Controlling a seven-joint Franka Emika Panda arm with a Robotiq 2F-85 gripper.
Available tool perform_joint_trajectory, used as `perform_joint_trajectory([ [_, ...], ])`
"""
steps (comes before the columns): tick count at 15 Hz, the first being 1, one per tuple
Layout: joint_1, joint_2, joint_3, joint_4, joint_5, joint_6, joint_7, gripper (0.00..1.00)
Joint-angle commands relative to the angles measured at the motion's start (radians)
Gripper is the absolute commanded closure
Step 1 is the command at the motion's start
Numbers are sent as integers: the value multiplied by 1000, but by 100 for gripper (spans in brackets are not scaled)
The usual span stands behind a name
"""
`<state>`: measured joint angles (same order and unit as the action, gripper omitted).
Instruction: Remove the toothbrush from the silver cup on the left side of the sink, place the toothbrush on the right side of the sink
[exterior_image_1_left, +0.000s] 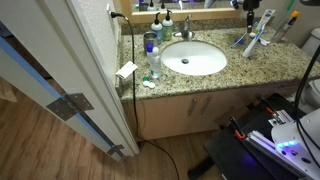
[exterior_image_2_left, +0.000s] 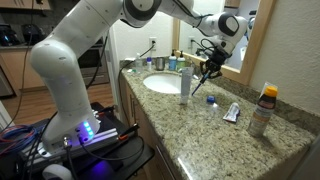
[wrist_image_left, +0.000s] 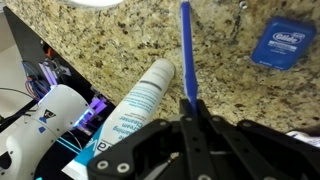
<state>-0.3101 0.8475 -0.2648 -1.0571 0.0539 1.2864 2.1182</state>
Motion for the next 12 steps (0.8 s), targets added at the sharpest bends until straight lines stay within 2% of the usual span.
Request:
perform_joint_trajectory([
  [1, -18, 98, 2, 126, 31, -27, 66, 98],
  [7, -78, 231, -5, 242, 41, -90, 150, 98],
  [8, -90, 242, -7, 261, 42, -105, 163, 68],
  [9, -99, 255, -10, 279, 35, -110, 172, 67],
  [12, -95, 212, -11, 268, 17, -93, 195, 46],
])
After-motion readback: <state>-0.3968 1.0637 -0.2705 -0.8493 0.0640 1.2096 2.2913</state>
